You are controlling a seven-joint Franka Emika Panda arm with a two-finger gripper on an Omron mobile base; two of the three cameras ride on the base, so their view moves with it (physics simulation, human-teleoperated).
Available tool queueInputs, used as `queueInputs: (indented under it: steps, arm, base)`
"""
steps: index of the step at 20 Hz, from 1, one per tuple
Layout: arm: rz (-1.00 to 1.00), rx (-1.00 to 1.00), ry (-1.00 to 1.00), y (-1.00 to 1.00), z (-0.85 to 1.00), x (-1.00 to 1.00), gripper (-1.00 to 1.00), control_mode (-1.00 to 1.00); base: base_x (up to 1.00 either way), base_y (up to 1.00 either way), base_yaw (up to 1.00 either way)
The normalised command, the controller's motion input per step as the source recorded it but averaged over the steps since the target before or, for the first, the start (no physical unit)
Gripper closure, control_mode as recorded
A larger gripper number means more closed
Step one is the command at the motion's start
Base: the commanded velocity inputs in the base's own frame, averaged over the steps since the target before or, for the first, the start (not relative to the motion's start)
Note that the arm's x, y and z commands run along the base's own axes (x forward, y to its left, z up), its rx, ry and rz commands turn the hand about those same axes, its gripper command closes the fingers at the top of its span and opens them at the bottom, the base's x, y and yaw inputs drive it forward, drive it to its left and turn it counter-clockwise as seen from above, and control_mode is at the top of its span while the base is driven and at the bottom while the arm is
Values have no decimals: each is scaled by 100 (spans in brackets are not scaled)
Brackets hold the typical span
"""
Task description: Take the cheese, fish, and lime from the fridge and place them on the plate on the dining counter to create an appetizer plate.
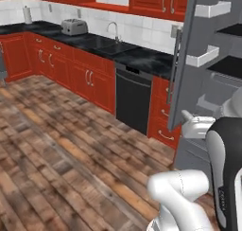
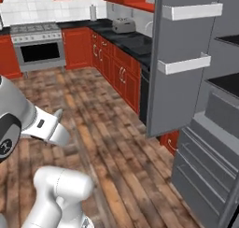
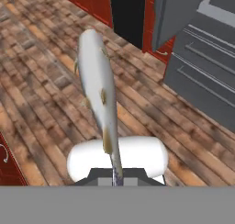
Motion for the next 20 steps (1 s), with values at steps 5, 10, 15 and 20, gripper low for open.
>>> queueInputs:
  steps: [5, 10, 15, 20]
  arm:
    - [0, 0, 0, 0, 0, 0, 100, 100]
    - [0, 0, 0, 0, 0, 0, 100, 100]
    - [0, 0, 0, 0, 0, 0, 100, 100]
    - [0, 0, 0, 0, 0, 0, 100, 100]
  base:
    - [71, 0, 34]
    - [100, 0, 24]
    - [100, 0, 19]
    - [100, 0, 20]
